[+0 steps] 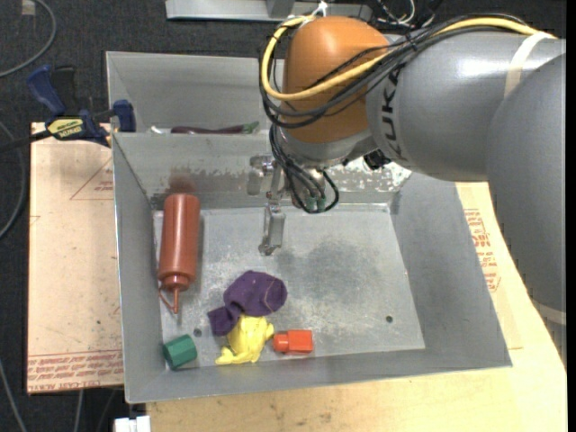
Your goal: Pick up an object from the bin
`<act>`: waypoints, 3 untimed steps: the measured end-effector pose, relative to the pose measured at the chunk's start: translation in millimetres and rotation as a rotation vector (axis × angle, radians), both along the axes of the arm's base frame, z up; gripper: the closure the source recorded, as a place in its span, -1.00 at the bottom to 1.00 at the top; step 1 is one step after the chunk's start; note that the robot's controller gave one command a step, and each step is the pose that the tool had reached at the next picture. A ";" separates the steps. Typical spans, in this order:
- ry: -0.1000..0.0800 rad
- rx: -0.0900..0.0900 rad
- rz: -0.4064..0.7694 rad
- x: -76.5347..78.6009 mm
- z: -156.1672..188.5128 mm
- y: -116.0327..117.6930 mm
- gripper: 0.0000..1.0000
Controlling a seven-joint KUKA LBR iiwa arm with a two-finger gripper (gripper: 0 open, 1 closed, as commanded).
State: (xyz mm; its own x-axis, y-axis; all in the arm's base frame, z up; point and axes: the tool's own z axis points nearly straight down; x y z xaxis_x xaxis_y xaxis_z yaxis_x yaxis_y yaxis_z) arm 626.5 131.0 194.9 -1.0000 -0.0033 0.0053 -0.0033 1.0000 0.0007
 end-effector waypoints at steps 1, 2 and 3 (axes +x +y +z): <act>-0.006 0.001 -0.002 1.1 5.2 -0.6 -1.00; -0.014 0.002 0.045 -8.0 -7.3 -4.4 -1.00; -0.015 0.001 0.097 -20.4 -26.9 -7.9 -1.00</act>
Offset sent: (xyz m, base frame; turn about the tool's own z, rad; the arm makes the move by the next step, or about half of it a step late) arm -0.0658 -0.0321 -0.0907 -0.2800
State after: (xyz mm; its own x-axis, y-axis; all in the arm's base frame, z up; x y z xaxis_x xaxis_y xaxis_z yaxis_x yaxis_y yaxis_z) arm 606.0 123.1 168.0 -0.9950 -0.0997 -0.0102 -0.0997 0.9950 0.0013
